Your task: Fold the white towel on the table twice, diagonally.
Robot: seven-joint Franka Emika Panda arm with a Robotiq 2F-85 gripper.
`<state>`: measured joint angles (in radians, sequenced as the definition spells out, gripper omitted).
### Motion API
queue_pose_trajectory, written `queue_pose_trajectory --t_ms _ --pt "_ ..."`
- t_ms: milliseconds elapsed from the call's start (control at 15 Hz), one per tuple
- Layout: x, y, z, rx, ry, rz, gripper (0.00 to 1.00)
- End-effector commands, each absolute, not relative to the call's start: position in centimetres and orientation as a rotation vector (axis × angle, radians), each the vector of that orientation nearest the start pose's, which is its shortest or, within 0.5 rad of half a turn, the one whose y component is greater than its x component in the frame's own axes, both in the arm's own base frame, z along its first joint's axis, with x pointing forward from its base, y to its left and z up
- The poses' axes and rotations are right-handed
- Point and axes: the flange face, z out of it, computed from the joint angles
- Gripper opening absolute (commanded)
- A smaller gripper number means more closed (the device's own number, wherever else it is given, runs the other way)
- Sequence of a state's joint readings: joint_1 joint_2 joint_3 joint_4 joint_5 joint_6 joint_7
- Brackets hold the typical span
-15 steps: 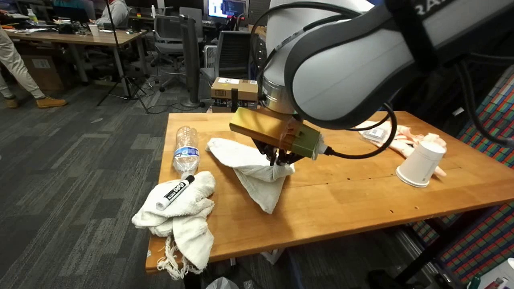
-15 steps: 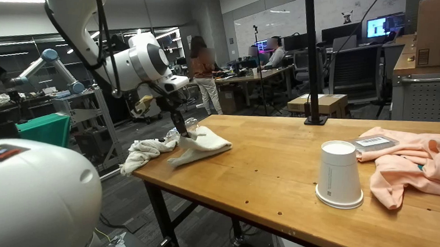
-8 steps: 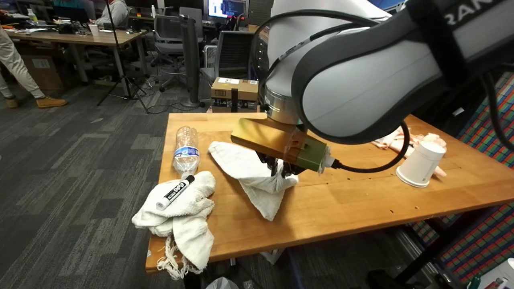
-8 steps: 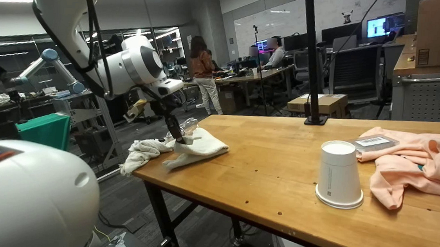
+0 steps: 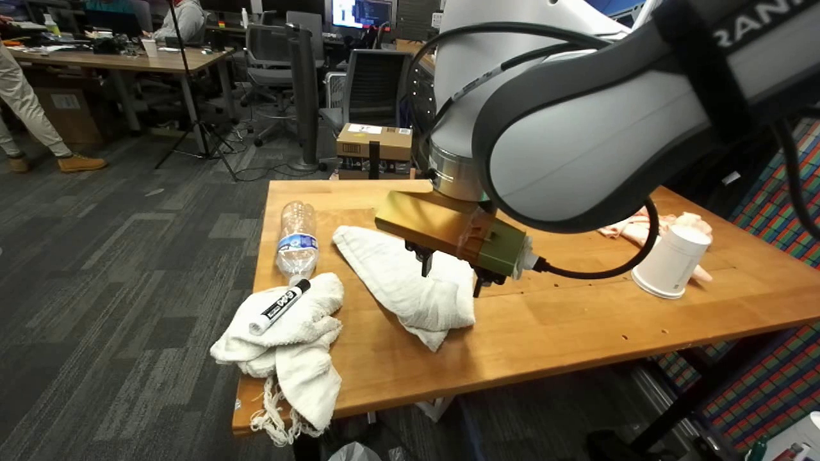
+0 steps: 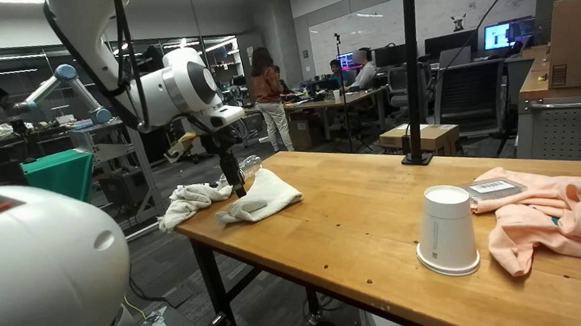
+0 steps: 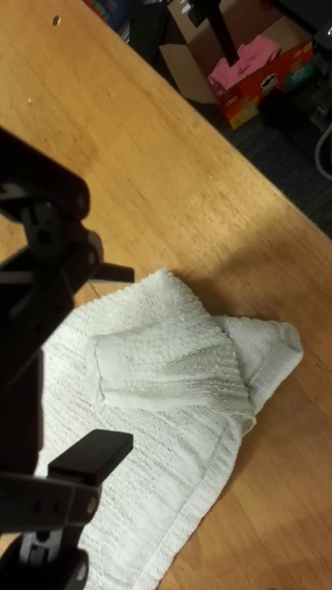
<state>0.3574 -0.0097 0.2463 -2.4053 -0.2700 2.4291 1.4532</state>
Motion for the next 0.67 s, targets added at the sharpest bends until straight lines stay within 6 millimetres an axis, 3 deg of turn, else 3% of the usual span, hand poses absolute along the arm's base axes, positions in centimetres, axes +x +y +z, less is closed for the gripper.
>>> queue_pose_trajectory --t_ms 0,600 --pt "39.95 27.37 32.8 -2.99 1.045 -0.309 1.0" --pt "40.21 27.24 33.39 -2.84 1.068 -0.259 1.0"
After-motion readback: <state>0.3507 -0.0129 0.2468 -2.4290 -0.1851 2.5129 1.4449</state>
